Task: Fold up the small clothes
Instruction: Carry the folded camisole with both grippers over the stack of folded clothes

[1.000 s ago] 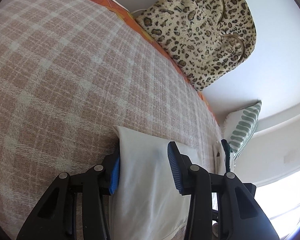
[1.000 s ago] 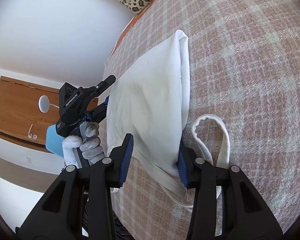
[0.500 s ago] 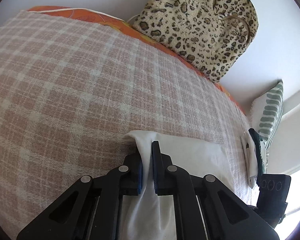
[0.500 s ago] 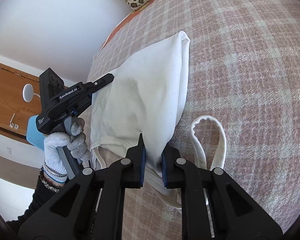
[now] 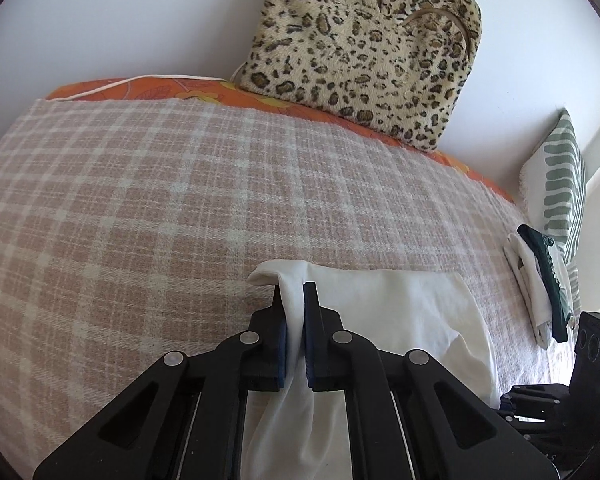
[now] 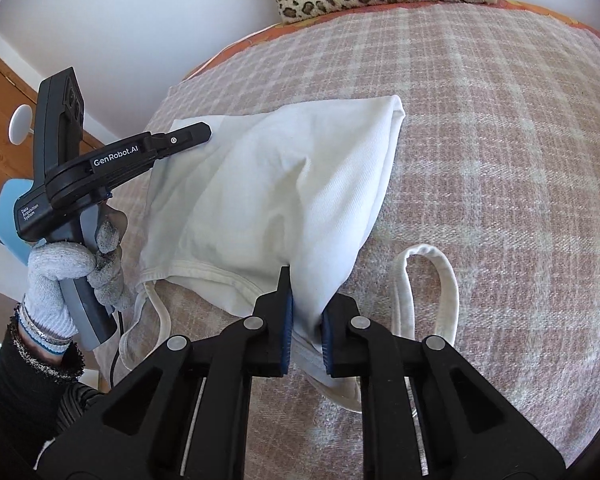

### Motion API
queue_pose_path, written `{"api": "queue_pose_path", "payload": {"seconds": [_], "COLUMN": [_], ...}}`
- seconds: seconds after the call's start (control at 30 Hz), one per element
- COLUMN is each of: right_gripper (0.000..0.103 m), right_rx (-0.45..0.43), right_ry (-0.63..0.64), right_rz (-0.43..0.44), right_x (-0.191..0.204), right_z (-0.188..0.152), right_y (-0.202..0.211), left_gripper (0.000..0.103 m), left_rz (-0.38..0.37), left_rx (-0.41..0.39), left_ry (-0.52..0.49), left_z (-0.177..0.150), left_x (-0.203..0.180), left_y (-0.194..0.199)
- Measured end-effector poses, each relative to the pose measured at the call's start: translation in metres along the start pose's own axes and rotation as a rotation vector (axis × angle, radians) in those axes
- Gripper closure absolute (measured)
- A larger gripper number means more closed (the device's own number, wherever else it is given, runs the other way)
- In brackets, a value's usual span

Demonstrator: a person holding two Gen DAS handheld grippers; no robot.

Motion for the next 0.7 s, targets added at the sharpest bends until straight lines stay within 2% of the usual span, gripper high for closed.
{"api": "queue_pose_path", "payload": {"seconds": [0.1,0.3,0.47,0.6,0.7], "right_gripper": [0.091,0.091,0.092,0.092,0.092], "right_rx": [-0.001,-0.023,-0.043,-0.067,-0.095], "right_ry": [0.065,0.113,0.168,0.227,0.224], "right_rz": [-0.048,-0.074,-0.095,-0.128,-0.130], "right_x": [0.010,0.018,0.030,0.038,0.036], "right_z": [0.006,0.002,-0.007,-0.013,-0.015], "right_y": [-0.007,-0.010,0.003,0.020,0.036], "left_gripper": [0.098,0.098,0.099,0.099,0.099], "left_rz": [0.008,0.003,0.000,-0.027,-0.047], "left_rx": [-0.020,-0.048,-0.089,-0.123,-0.150], "left_ry": [-0.020,-0.036,-0.070,-0.085,-0.099], "left_z": [0.000,0.001,0.004,0.008,0.012], "left_x": [-0.004,-0.010,-0.022,-0.038,-0.054], "left_y": [0.005,0.015,0.032,0.049,0.061]}}
Point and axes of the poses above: each gripper's, at about its wrist camera, not at the fingertips, and y roughly against the way its jaws point, x to its left, z to its top, the point moved 4 cm from there along -y, roughly the way its jaws point, and after that the axes turned 12 degrees about z, right-handed, at the moved point
